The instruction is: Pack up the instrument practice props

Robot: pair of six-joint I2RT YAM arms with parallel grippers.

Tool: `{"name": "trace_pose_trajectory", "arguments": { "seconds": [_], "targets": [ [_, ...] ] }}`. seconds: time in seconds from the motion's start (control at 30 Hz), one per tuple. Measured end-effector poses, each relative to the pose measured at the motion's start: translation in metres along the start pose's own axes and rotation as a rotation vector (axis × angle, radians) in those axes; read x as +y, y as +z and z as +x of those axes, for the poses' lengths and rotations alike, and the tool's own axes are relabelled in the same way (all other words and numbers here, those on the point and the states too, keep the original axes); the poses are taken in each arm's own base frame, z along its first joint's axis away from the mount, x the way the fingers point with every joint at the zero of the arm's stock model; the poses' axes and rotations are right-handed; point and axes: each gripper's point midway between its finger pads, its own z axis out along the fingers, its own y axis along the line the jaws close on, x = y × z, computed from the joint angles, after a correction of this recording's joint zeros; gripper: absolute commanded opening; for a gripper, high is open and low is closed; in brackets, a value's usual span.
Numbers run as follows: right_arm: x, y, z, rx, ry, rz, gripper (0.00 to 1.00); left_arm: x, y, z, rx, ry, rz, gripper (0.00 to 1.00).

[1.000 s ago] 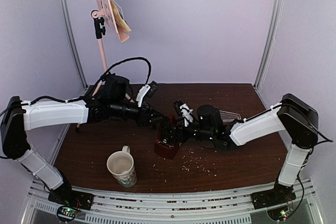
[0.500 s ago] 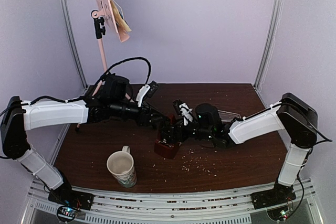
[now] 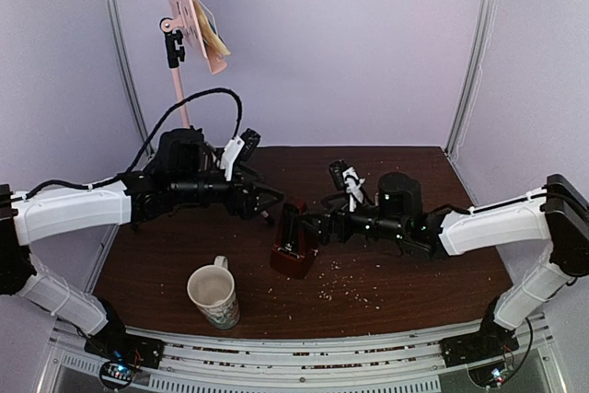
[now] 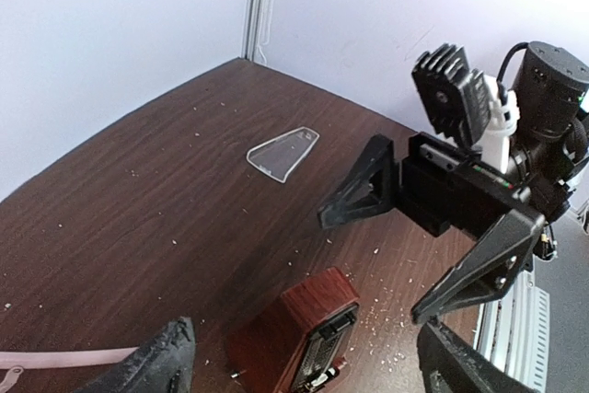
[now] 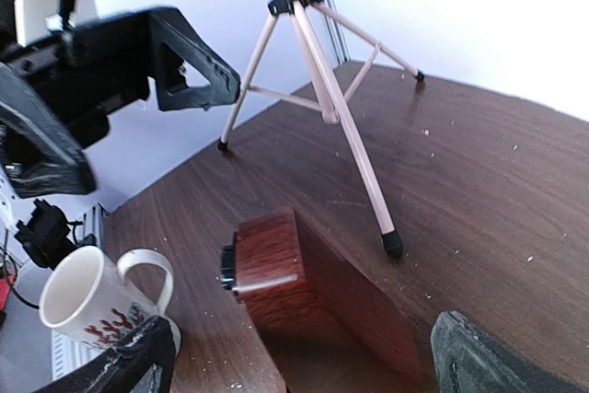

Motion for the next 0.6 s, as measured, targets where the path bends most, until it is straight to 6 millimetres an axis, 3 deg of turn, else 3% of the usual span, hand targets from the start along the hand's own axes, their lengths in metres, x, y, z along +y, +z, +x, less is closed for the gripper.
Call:
{"name": "trace_pose_trajectory", "arguments": {
  "seconds": [0.13, 0.23, 0.43, 0.6],
  "targets": [
    [-0.005, -0.029, -0.016, -0.054, 0.010, 0.016, 1.00, -0.001, -0.005, -0.009, -0.029, 0.015, -0.009, 0.90],
    [-0.025, -0.051, -0.025, -0.095, 0.065, 0.077, 1.00, -0.003, -0.013, -0.009, -0.077, 0.013, -0.010, 0.92],
    [-0.071, -0.082, -0.026, -0.149, 0.203, 0.217, 1.00, -0.004, -0.023, 0.032, -0.132, -0.045, -0.011, 0.96],
    [-0.082, -0.093, -0.012, -0.158, 0.280, 0.254, 1.00, -0.004, -0.015, 0.044, -0.123, -0.046, -0.026, 0.97]
  ]
}}
